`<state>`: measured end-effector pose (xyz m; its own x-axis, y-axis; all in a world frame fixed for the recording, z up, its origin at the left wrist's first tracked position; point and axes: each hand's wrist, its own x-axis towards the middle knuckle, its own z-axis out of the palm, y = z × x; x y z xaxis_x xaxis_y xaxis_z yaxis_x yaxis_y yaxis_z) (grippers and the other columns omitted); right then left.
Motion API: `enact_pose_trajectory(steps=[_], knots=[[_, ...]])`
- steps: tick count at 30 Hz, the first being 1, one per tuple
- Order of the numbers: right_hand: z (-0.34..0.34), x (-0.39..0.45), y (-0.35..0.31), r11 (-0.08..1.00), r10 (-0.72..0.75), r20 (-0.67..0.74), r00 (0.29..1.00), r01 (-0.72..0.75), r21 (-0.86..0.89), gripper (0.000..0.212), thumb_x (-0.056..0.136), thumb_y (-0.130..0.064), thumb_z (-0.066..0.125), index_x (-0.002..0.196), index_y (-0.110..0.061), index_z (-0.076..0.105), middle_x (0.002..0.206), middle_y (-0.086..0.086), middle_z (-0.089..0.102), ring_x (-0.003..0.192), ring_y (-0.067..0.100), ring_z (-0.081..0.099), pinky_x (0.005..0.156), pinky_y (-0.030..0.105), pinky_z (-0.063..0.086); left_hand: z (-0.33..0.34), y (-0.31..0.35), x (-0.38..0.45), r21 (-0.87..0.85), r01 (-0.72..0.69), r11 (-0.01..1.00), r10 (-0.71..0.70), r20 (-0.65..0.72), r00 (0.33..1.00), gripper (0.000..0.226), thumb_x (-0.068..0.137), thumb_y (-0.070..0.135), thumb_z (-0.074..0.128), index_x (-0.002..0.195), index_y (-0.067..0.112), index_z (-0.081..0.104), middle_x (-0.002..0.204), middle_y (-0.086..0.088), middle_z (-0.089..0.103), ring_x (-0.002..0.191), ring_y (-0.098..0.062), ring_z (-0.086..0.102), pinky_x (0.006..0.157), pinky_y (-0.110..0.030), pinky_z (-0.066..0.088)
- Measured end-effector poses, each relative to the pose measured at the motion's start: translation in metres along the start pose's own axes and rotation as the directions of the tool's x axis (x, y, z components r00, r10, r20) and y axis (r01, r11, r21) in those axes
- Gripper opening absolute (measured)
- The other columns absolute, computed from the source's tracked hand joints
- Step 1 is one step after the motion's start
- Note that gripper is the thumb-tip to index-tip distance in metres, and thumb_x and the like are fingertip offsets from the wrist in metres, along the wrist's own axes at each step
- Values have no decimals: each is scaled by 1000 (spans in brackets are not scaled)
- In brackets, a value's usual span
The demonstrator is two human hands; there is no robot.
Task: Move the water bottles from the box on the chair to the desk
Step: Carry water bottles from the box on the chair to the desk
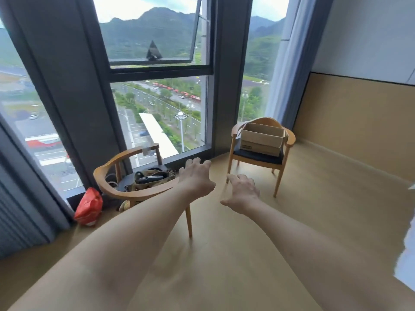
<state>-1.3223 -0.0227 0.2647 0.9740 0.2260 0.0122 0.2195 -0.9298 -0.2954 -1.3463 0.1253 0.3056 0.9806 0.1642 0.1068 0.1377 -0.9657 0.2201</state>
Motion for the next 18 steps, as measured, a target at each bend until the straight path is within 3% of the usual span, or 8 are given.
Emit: enact_pose_trajectory(steps=[8,12,18], knots=[[-3,107,48,992,128,-28,991,-128,20,76,83,-49,79,148,-30,44,146,6,49,133,28,45,103,42,45,54,39,130,-14,-144,990,144,62,988,69,86,41,77,148,25,48,153,-10,44,141,-31,38,108,-49,42],[0,179,78,984,173,-31,984,-172,39,79,86,-49,76,154,-30,38,150,6,46,135,28,42,105,41,44,79,60,212,21,-213,977,211,70,975,67,86,41,76,146,27,49,151,-10,46,141,-32,38,108,-49,42],[-25,311,134,976,205,-15,979,-204,71,85,86,-46,78,156,-29,34,156,7,39,142,30,36,111,43,38,89,103,354,14,-253,967,252,59,966,54,86,38,73,136,24,55,132,-9,53,129,-32,45,104,-50,48]])
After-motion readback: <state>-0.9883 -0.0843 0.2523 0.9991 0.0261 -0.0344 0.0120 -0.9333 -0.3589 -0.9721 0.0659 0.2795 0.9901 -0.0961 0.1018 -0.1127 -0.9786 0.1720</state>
